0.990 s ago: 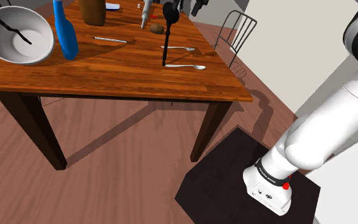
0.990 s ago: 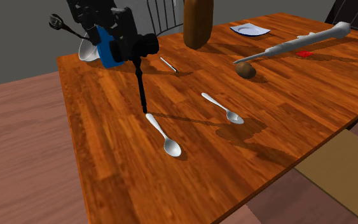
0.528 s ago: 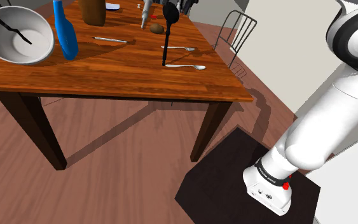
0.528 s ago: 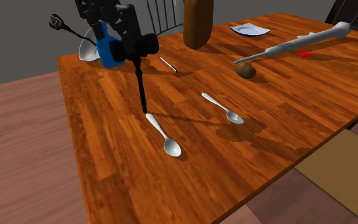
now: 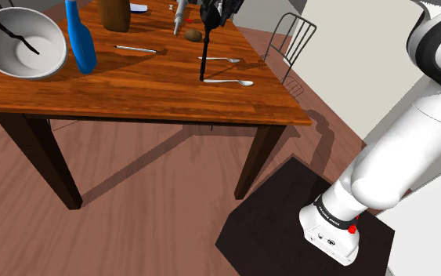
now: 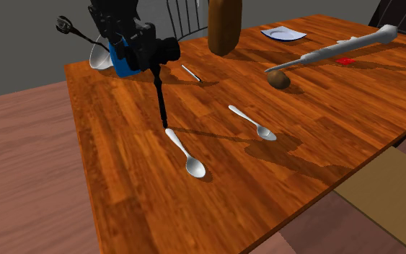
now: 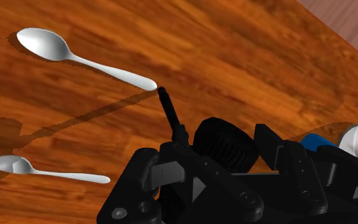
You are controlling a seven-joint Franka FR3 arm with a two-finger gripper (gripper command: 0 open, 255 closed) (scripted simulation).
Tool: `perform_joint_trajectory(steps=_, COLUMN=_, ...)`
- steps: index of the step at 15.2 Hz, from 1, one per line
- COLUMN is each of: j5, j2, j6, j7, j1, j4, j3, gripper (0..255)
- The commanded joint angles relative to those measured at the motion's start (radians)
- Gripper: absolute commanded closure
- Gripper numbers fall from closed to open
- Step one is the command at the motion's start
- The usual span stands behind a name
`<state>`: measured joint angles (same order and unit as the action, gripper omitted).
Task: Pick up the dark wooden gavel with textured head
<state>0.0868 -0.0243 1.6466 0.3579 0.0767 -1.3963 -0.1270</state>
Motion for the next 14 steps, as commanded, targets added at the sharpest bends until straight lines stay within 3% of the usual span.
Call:
perform_joint_trajectory(steps=1, j5=0.000, j2=0.000, j6=0.000, j7=0.000, j1=0.000, j4=-0.001, j3=0.000, gripper=255)
perform_joint_trajectory(steps=7, j5=0.000, j2=0.000, j6=0.000, j7=0.000, j1=0.000, j4=0.000, j3=0.000, gripper=255)
perform_joint_trajectory(steps=14, j5=-0.010, j2=-0.063, j6=-0.120, j7=0.014, j1=0.004, j4=0.182, j3=-0.003, gripper=255)
